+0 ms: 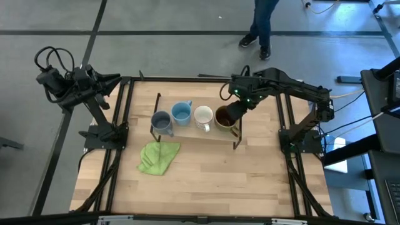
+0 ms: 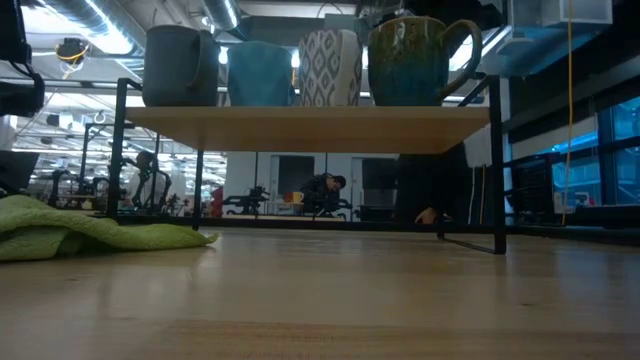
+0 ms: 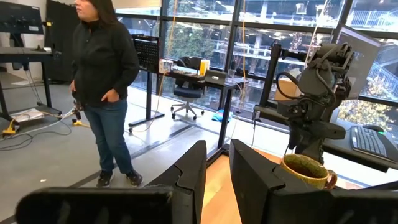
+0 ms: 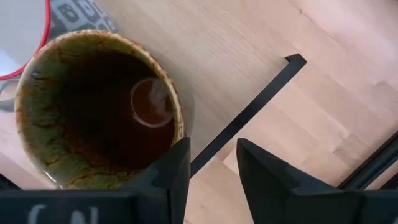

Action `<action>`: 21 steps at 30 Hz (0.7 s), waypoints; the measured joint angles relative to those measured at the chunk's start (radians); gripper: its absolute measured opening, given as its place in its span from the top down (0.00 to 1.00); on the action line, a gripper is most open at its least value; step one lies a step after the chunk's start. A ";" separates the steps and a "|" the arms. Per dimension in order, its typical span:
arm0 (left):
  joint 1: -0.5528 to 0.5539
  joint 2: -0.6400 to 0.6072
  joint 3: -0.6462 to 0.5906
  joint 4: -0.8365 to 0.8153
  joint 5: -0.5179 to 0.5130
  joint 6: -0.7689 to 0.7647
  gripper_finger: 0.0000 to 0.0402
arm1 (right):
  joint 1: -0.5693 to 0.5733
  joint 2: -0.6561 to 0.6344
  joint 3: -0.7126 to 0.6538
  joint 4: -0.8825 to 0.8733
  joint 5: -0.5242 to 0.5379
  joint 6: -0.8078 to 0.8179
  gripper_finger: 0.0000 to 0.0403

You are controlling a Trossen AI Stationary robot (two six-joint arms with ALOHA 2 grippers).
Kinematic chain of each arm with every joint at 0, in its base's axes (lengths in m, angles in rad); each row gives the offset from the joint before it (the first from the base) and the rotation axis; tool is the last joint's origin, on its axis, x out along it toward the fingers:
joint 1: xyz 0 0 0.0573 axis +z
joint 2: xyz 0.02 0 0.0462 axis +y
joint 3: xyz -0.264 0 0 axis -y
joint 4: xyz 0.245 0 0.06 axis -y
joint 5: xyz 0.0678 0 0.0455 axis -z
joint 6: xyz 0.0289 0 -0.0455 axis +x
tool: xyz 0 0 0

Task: Stack small to large cups/mugs on shelf
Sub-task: Adjust the mugs on the shelf

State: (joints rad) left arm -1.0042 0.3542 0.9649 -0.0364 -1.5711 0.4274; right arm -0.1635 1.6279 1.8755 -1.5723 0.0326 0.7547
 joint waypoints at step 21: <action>0.000 0.000 -0.001 0.000 0.006 -0.032 0.83 | -0.005 -0.005 0.001 0.001 0.052 -0.002 0.67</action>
State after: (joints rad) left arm -1.0046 0.3546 0.9642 -0.0364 -1.5654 0.3950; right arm -0.1680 1.6230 1.8767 -1.5711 0.0847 0.7523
